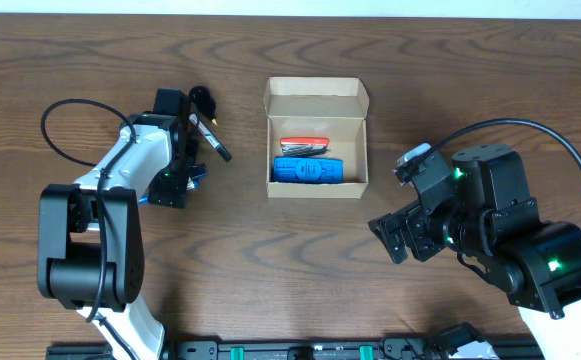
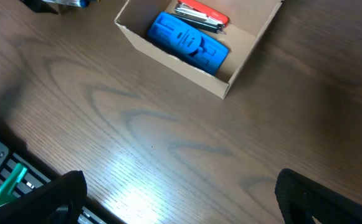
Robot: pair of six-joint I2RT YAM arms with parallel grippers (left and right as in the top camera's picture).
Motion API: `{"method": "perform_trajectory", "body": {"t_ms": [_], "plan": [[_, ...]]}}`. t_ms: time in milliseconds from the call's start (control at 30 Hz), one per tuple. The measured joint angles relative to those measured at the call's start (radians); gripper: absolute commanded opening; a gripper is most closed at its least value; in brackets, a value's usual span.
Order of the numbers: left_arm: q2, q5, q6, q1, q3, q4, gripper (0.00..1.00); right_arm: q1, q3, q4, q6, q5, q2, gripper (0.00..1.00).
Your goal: Pack container
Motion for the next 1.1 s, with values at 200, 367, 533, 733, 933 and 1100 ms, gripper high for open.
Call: {"method": "perform_trajectory", "body": {"t_ms": [200, 367, 533, 733, 933, 1100], "plan": [[0.0, 0.0, -0.001, 0.0, 0.0, -0.013, 0.91, 0.0, 0.0, 0.0, 0.0, 0.0, 0.0, 0.99], [0.0, 0.0, -0.001, 0.0, 0.0, -0.012, 0.88, 0.0, 0.0, 0.0, 0.0, 0.0, 0.0, 0.99], [0.022, 0.017, 0.0, 0.0, 0.001, -0.008, 0.81, 0.0, 0.0, 0.0, 0.0, 0.0, 0.0, 0.99], [0.043, 0.049, -0.001, 0.0, 0.012, -0.006, 0.7, 0.0, 0.0, 0.0, 0.0, 0.0, 0.001, 0.99], [0.043, 0.061, 0.001, 0.0, 0.013, -0.008, 0.53, 0.0, 0.0, 0.0, 0.0, 0.0, 0.001, 0.99], [0.043, 0.068, -0.001, 0.0, 0.013, -0.01, 0.37, 0.0, 0.0, 0.0, 0.0, 0.0, 0.001, 0.99]]}}
